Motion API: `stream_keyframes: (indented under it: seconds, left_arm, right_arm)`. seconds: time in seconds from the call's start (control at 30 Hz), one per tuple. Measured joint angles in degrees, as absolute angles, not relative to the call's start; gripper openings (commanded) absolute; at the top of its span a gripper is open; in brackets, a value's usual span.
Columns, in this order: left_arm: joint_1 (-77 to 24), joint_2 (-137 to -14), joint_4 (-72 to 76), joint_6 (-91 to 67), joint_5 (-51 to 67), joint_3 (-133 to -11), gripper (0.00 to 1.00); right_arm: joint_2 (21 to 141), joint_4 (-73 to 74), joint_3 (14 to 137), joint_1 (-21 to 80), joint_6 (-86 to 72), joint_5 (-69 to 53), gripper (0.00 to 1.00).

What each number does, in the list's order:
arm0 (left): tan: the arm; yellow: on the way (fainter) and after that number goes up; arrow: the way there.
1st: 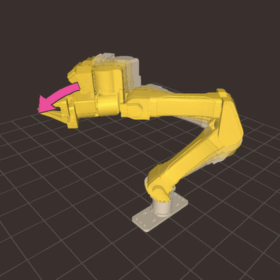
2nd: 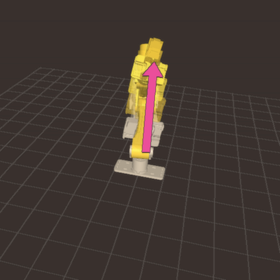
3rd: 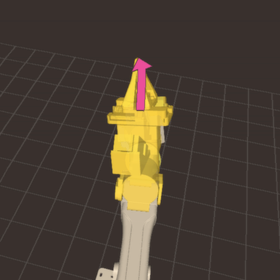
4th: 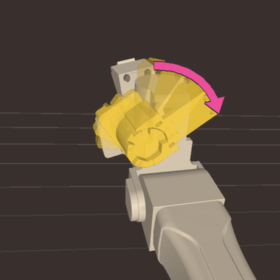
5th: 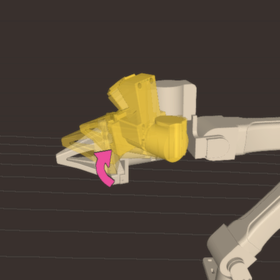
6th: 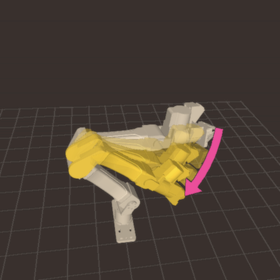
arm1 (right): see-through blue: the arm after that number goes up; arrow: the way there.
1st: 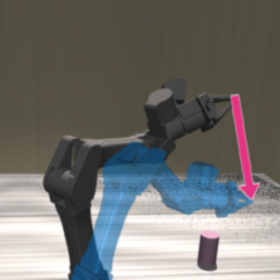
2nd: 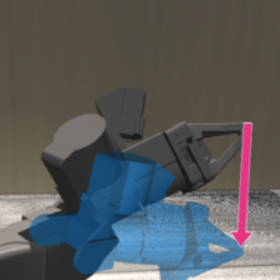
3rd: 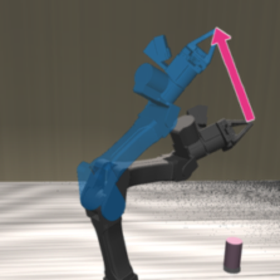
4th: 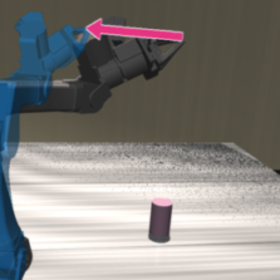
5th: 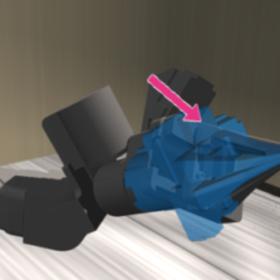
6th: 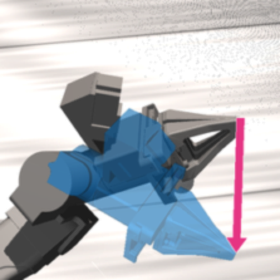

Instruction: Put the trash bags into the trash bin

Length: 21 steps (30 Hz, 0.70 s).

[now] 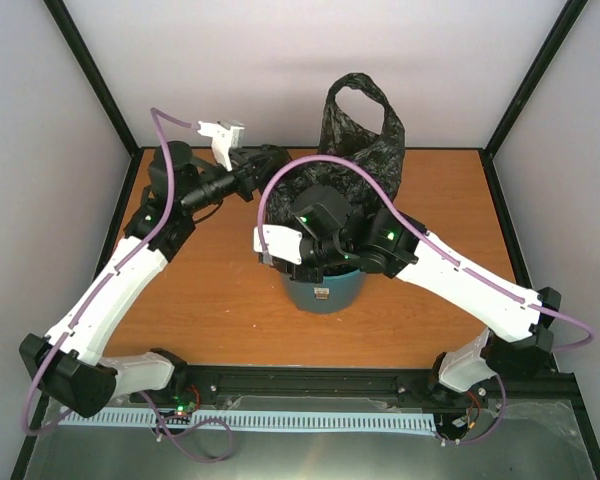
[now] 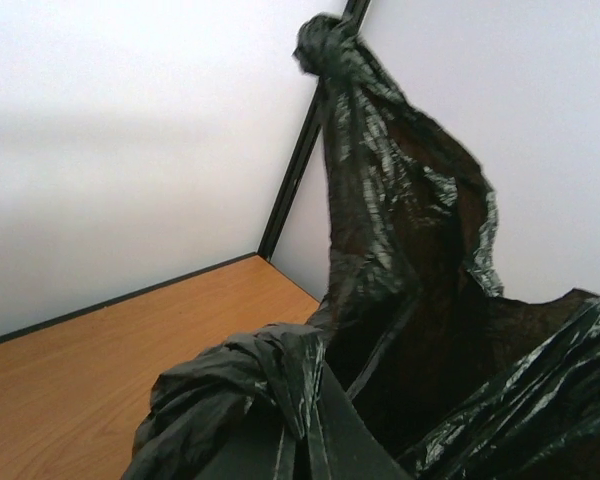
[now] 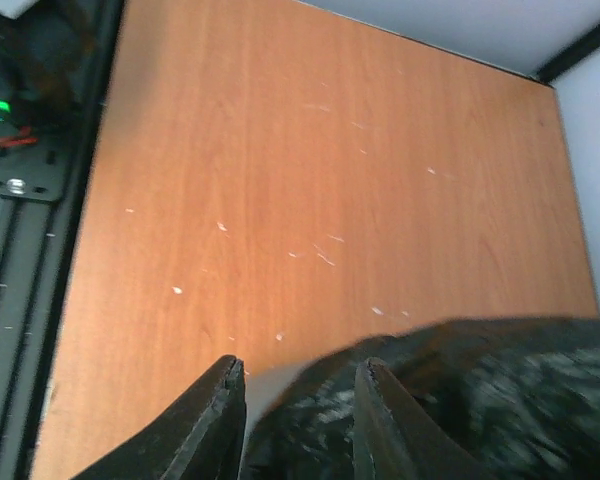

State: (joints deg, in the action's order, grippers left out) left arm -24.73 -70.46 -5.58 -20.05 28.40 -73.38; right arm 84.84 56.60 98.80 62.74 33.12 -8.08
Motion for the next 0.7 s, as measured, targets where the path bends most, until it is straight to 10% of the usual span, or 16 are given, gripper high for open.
stream_keyframes:
  seconds: [0.7]
  left_arm:
    - [-24.7, -70.8, -5.5, -21.2, 30.3, -73.4, 0.01]
  right_arm:
    - [81.6, 47.6, 85.2, 56.3, 35.0, 6.5, 0.39]
